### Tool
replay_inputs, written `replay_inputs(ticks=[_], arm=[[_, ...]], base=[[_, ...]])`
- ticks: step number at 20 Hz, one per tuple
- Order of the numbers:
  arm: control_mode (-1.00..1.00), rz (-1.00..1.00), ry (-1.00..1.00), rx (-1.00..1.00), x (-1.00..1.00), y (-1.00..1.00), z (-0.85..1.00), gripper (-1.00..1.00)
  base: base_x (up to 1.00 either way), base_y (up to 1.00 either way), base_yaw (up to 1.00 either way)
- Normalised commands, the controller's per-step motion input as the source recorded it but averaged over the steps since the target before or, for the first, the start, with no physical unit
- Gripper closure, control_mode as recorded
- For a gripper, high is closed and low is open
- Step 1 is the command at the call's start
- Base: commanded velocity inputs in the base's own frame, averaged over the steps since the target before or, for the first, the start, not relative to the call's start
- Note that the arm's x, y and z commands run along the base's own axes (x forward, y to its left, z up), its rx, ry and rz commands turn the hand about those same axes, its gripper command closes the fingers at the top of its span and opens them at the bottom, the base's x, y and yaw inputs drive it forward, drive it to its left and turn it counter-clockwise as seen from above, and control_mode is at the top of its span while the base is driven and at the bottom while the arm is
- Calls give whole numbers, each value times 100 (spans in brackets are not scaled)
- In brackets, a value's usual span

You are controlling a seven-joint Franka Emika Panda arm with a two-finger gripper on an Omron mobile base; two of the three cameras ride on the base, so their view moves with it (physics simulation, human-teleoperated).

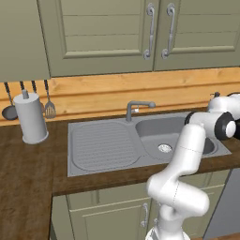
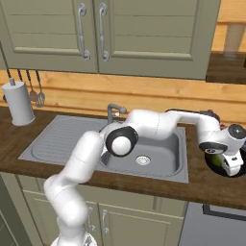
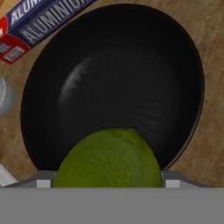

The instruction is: Pick the lime from the sink and place it in the bowl. Then pick the bowl and place it in the microwave. Then close the microwave door and press the start button.

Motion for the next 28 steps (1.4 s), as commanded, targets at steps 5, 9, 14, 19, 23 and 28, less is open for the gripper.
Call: replay_inputs(ticks=[5, 9, 14, 19, 23, 28], arm=[[-100, -8, 0, -12, 17, 0, -51, 100], [-100, -7, 6, -13, 21, 4, -58, -100], [-100, 0, 0, -8, 42, 15, -38, -100], [-100, 0, 0, 0, 2, 0, -14, -100], [-100, 0, 0, 0, 0, 0, 19, -100], [-100, 0, 3, 0, 0, 6, 24, -100]], base=[[0, 0, 0], [0, 0, 0], [0, 0, 0], [0, 0, 0], [0, 0, 0], [0, 0, 0]])
